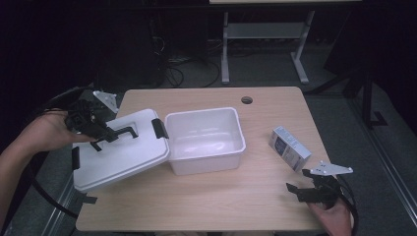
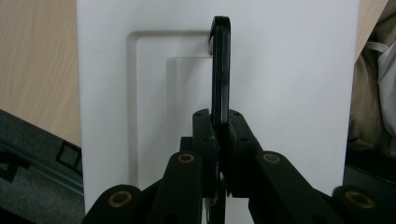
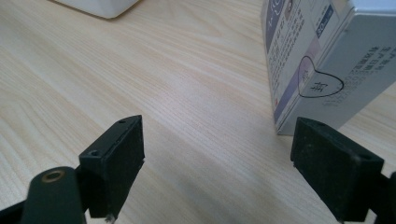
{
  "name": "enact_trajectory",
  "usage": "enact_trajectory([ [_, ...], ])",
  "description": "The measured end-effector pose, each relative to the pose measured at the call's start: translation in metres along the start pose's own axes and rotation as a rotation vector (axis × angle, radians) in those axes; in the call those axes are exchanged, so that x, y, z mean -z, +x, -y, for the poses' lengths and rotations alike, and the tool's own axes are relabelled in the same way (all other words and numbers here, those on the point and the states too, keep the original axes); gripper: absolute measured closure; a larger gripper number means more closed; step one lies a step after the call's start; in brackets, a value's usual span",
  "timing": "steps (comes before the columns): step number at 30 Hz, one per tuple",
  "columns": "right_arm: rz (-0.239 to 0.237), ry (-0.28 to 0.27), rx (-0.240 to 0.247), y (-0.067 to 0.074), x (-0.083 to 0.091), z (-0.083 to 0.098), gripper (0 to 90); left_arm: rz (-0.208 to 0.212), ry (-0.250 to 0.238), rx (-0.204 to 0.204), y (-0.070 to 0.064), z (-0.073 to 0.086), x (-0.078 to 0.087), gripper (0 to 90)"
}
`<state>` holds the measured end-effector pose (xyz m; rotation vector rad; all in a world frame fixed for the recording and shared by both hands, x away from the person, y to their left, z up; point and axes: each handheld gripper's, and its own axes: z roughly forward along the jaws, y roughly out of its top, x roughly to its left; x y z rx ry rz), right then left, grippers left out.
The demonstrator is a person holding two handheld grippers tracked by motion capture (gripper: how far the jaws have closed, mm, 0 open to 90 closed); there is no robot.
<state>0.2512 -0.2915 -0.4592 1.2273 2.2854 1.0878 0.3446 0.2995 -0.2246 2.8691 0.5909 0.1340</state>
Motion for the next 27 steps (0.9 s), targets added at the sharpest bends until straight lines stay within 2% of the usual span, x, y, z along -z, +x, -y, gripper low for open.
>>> enact_trajectory([
  [17,0.006,0.003,-0.002,0.000,0.000,0.000,17.0,0.013,0.019,0.029,0.004,0.024,-0.023,84.7],
  [27,0.011,0.008,-0.002,0.000,0.001,0.000,17.0,0.007,0.028,0.044,0.005,0.037,-0.037,84.7],
])
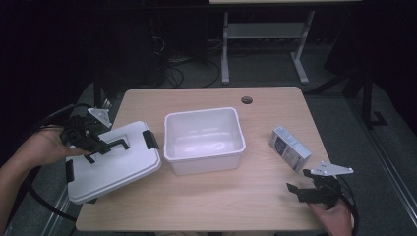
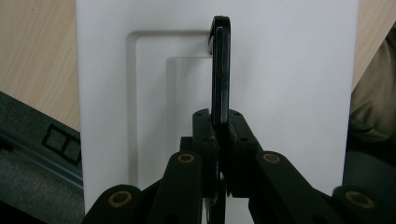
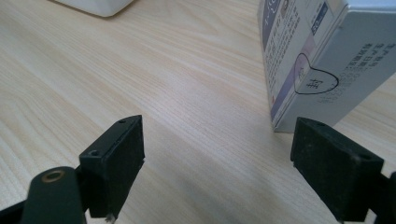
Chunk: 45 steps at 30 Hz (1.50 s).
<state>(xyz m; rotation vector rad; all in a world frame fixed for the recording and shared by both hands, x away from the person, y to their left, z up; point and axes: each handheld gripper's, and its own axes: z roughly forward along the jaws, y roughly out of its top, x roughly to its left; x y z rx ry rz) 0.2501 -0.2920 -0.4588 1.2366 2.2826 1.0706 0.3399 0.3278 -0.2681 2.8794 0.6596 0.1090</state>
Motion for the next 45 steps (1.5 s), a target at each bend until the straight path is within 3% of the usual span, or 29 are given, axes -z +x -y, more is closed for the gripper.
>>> enact_trajectory([
  [16,0.006,0.006,-0.002,0.000,0.000,0.000,17.0,-0.006,0.019,0.019,0.008,0.012,-0.041,84.7],
  [45,0.010,0.007,-0.003,0.000,0.000,0.001,17.0,-0.010,0.029,0.040,0.013,0.004,-0.091,84.5],
])
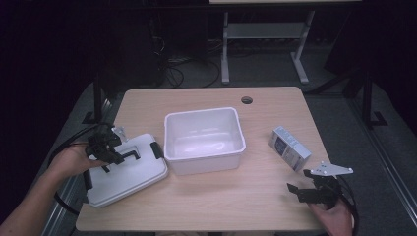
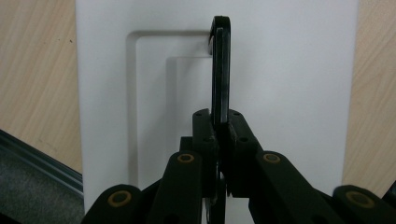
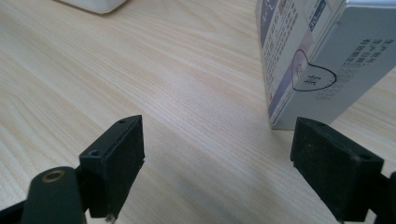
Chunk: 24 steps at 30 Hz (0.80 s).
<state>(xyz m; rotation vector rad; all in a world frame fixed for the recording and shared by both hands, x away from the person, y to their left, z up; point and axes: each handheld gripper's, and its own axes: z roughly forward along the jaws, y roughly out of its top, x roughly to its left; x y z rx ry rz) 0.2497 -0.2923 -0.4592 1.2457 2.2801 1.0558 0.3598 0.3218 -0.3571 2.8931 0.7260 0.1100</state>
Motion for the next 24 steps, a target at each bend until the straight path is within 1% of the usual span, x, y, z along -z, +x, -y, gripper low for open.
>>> enact_trajectory([
  [1,0.001,0.000,-0.001,0.000,0.000,0.000,17.0,0.004,0.005,-0.005,0.001,-0.001,-0.001,84.5],
  [5,0.000,0.002,-0.004,0.000,0.001,0.000,17.0,0.006,0.012,-0.002,0.002,-0.001,-0.006,84.5],
  [9,0.001,0.002,-0.008,0.000,0.001,0.001,17.0,0.010,0.010,0.004,0.003,-0.001,-0.010,84.4],
  [14,0.002,-0.004,-0.002,0.000,0.001,0.001,17.0,0.017,0.033,-0.002,0.002,-0.002,-0.016,84.3],
  [18,0.003,0.001,-0.001,0.001,0.000,0.000,17.0,0.017,0.032,0.001,0.002,0.000,-0.020,84.3],
  [24,0.000,0.004,0.000,0.001,-0.001,0.000,17.0,0.016,0.028,0.005,0.002,0.001,-0.022,84.3],
])
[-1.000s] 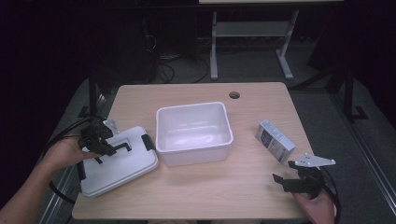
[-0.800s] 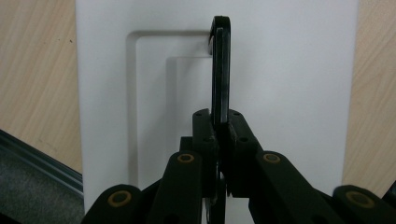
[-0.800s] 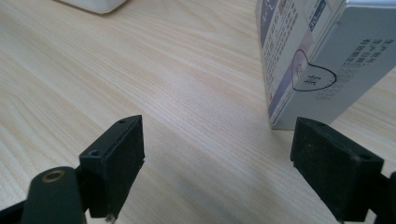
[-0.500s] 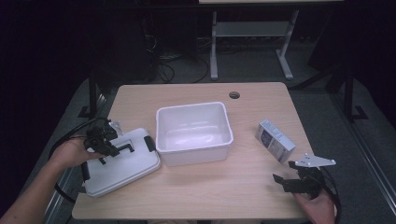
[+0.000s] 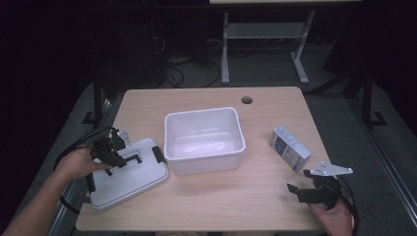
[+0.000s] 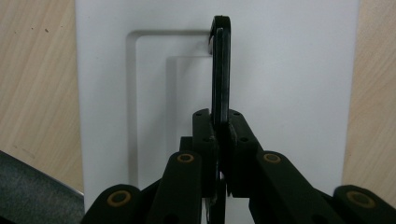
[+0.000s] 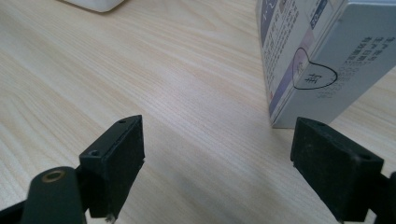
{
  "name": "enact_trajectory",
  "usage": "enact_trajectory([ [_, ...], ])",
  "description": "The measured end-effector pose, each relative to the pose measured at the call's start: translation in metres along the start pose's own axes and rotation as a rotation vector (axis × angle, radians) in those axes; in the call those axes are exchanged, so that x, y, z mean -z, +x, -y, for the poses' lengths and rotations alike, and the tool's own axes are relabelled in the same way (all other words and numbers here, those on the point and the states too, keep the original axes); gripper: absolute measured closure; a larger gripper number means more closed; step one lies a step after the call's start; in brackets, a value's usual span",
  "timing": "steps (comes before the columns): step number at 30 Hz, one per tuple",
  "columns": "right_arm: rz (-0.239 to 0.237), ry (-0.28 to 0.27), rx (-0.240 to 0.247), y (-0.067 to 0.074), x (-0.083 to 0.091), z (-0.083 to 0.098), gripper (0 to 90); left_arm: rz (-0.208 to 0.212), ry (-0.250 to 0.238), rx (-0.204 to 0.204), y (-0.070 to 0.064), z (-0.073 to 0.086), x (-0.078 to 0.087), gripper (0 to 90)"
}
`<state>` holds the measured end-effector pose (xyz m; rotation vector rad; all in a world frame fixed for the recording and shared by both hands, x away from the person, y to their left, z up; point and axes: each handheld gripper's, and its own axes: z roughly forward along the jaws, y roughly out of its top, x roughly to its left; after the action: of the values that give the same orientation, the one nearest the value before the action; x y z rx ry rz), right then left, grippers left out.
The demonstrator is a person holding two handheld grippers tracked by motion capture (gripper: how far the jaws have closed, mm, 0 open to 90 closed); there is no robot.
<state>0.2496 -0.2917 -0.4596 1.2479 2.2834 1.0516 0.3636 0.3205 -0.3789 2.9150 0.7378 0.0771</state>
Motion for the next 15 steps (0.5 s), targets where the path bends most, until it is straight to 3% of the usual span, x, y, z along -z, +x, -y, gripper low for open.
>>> enact_trajectory([
  [11,0.002,0.016,0.003,0.0003,-0.0016,-0.0005,17.2,0.001,-0.006,0.002,-0.0012,0.0001,-0.0034,83.6],
  [15,0.008,0.015,-0.002,0.0003,-0.0010,-0.0006,17.2,0.007,-0.006,0.003,-0.0019,0.0008,-0.0022,77.7],
])
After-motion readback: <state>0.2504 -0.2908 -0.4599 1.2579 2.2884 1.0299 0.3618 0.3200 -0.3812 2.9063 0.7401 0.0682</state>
